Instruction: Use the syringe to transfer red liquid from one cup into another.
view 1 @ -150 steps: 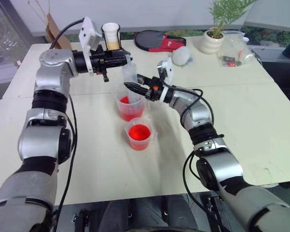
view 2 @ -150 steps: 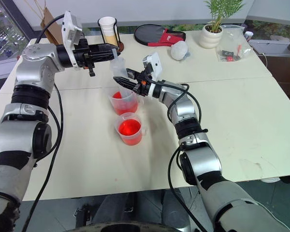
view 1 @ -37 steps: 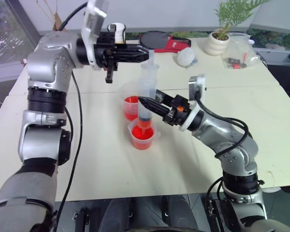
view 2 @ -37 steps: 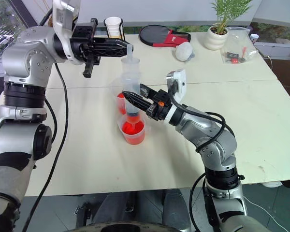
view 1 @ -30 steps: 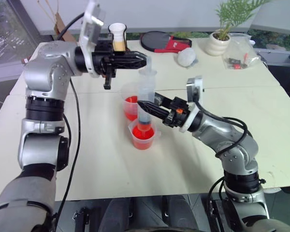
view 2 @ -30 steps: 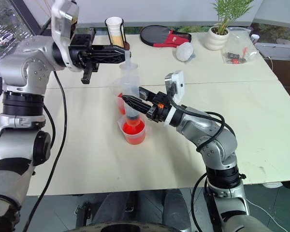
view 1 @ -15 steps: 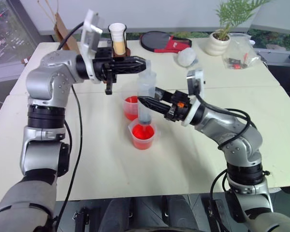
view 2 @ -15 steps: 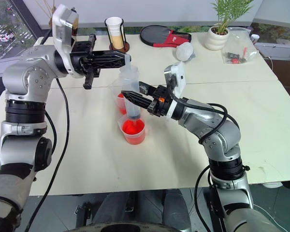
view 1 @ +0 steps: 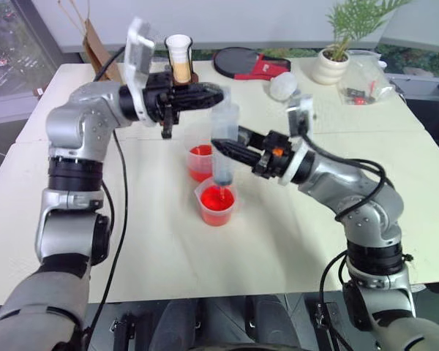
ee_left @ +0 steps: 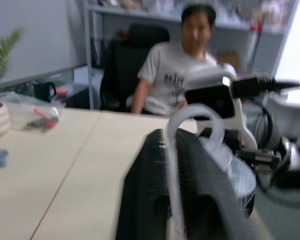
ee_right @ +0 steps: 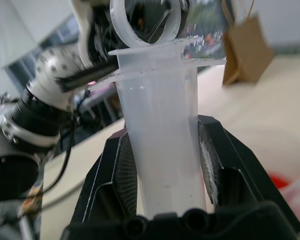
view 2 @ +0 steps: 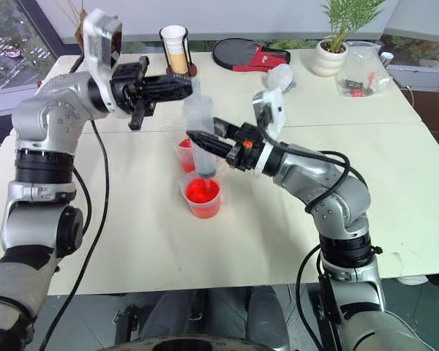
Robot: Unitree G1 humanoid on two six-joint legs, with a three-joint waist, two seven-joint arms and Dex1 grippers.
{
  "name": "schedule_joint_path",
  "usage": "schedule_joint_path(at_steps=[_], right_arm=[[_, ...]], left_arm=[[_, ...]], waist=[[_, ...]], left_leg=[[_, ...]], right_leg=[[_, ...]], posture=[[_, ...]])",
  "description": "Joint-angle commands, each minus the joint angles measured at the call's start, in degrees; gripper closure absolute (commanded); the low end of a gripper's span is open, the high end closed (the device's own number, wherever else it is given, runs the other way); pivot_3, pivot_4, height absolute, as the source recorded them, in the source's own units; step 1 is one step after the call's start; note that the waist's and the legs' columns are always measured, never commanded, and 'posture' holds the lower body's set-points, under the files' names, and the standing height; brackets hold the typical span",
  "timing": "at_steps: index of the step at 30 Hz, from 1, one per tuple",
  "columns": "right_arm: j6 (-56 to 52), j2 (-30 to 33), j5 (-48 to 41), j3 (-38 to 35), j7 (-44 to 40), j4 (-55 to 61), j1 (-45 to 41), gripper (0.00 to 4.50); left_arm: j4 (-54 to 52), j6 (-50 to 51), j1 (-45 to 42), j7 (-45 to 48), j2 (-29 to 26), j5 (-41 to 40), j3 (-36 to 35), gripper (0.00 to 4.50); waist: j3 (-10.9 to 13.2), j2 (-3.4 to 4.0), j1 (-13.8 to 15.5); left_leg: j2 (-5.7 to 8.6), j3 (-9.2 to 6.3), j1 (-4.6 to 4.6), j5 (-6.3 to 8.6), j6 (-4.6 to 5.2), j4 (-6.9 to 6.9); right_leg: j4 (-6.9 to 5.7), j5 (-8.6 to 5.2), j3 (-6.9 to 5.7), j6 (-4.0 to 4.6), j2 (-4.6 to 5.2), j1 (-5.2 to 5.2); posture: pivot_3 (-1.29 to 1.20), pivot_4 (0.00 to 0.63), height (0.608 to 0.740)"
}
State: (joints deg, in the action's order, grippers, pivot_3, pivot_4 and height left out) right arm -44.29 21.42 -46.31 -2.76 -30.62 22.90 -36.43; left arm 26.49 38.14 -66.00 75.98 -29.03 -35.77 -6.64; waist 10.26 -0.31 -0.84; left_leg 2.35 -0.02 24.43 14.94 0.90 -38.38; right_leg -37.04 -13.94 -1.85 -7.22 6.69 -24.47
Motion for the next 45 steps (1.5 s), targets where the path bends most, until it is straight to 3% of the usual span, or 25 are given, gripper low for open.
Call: schedule_joint_path(at_steps=[1,5,10,14,18,21,26,34,40,42,45], right_arm=[[1.1,-0.2,-2.8,-3.0,0.5,2.6,-1.3,3.11],[0.1,0.1,-5.6,-6.1,2.3,1.3,-2.4,3.11],[-7.8,2.4,-17.5,-15.9,12.4,-6.9,-7.7,3.11],[-20.8,12.5,-24.8,-21.5,19.0,-20.4,-13.5,3.11],[-40.7,24.6,-20.1,-17.6,20.2,-36.5,-15.4,3.11],[-48.0,28.7,-16.5,-13.3,19.2,-44.2,-15.5,3.11],[-47.8,24.7,-5.6,-6.0,20.6,-54.6,-19.7,3.11],[-46.6,17.4,6.0,-4.6,19.5,-63.5,-23.4,3.11],[-46.3,17.3,10.3,-3.8,16.1,-62.7,-23.2,0.25],[-45.2,18.1,10.8,-3.6,14.4,-60.5,-22.5,0.11],[-39.4,23.6,9.6,-1.6,4.8,-50.9,-19.6,0.11]], left_arm=[[3.9,0.6,-1.8,0.5,-5.2,-0.9,-4.3,2.62],[0.3,3.2,3.2,3.0,-11.2,-0.5,-4.0,2.62],[-20.8,5.3,19.3,1.9,-16.4,-0.3,-0.4,2.62],[-32.5,5.0,26.3,-2.0,-17.2,-0.3,0.4,2.62],[-38.7,5.1,30.2,-4.8,-17.2,-1.1,0.3,2.62],[-41.6,4.2,32.2,-7.0,-16.6,-0.6,1.3,2.62],[-41.9,1.6,34.5,-10.0,-13.9,1.3,3.6,2.62],[-41.5,1.0,35.7,-12.9,-12.7,0.7,3.6,2.62],[-40.4,0.0,35.4,-15.8,-12.1,0.2,1.6,2.58],[-39.4,-1.7,35.6,-17.1,-12.0,1.7,1.5,2.58],[-38.1,-1.6,37.6,-18.5,-13.2,1.5,-1.1,2.58]], waist=[[0.0,0.0,-0.5],[0.0,0.0,-0.7],[0.0,0.0,0.1],[0.0,-0.03,1.6],[0.0,-0.03,1.5],[0.0,0.01,1.2],[0.0,0.05,-0.2],[0.0,0.01,0.0],[-0.1,-0.09,0.1],[-0.1,-0.09,0.2],[-0.1,-0.03,0.4]], left_leg=[[0.0,0.01,-0.04,-0.01,-0.01,0.06],[-0.02,0.01,-0.05,-0.02,-0.03,0.16],[-0.01,0.01,-0.05,-0.02,-0.04,0.12],[0.08,-0.13,0.04,-0.02,-0.04,0.04],[0.05,-0.2,0.03,-0.01,-0.03,0.17],[0.01,-0.04,0.03,0.09,0.17,0.2],[-0.07,0.2,-0.01,0.19,0.36,0.17],[-0.08,0.23,0.02,0.17,0.33,0.15],[-0.07,0.22,-0.19,0.25,0.46,0.1],[-0.07,0.18,-0.37,0.27,0.5,0.1],[0.01,0.09,-0.43,0.32,0.57,0.1]], right_leg=[[0.0,0.0,0.01,0.0,-0.01,0.0],[-0.01,0.0,0.01,0.0,-0.01,-0.05],[-0.02,0.0,0.08,0.01,0.07,0.0],[0.18,0.0,0.16,0.04,0.14,0.12],[0.81,0.0,0.16,0.05,0.08,0.31],[0.88,0.0,0.16,0.05,0.08,0.31],[0.86,0.0,0.18,0.04,0.04,0.27],[0.81,0.01,0.18,0.02,0.01,0.27],[0.89,0.01,0.17,0.02,-0.01,0.57],[0.92,0.01,0.15,0.02,-0.01,0.77],[0.94,0.01,0.15,0.02,0.0,0.9]], posture=[[0.0,0.15,0.74],[0.0,0.15,0.74],[0.0,0.15,0.74],[0.0,0.15,0.74],[0.0,0.15,0.74],[0.0,0.15,0.74],[0.0,0.15,0.74],[0.0,0.15,0.74],[0.0,0.15,0.74],[0.0,0.15,0.74],[0.0,0.15,0.74]])
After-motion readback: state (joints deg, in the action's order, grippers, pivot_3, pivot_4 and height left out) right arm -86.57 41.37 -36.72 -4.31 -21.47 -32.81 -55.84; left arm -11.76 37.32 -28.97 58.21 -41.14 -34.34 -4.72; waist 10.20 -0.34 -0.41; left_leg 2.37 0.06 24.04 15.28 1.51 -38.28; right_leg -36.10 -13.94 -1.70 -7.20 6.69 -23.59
